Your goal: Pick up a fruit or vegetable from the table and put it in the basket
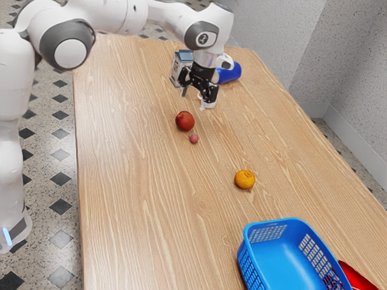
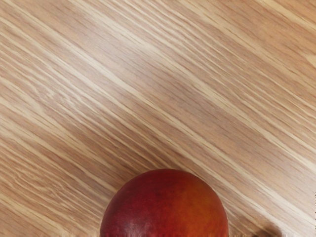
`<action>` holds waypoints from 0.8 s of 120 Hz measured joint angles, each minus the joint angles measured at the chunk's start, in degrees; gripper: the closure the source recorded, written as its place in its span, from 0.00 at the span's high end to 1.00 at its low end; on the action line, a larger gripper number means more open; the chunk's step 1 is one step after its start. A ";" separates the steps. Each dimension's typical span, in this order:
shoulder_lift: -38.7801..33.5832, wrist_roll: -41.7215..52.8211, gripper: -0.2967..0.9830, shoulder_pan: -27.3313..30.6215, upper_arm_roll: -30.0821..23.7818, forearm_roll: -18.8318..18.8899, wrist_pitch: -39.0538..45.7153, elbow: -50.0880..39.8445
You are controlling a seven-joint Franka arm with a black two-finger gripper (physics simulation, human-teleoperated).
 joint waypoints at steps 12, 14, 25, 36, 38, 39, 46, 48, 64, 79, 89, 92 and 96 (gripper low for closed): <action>-2.51 -1.26 0.77 -1.08 0.46 0.10 1.54 -3.52; -2.84 -1.45 0.77 -1.08 0.58 0.11 1.74 -4.18; -3.38 -2.34 0.77 -0.83 2.26 0.17 2.91 -6.95; -3.13 -2.94 0.77 -0.08 3.32 0.19 4.07 -7.74; -3.01 -3.03 0.77 -0.10 3.38 0.16 4.25 -7.77; -2.96 -3.08 0.77 -0.13 3.41 0.14 4.34 -7.77; -2.43 -3.39 0.77 -0.64 3.11 -0.04 5.01 -7.46; -2.17 -3.48 0.77 -1.01 3.04 -0.12 5.19 -7.26; 0.32 -4.09 0.77 -4.06 2.85 -0.80 6.22 -4.81; 1.60 -4.52 0.77 -3.51 2.92 -1.00 6.73 -4.46; 2.40 -4.70 0.77 -3.34 2.99 -1.05 6.93 -4.18; 2.60 -4.75 0.77 -3.32 3.00 -1.05 6.98 -4.12; 2.95 -4.81 0.77 -3.29 3.07 -1.06 7.03 -4.06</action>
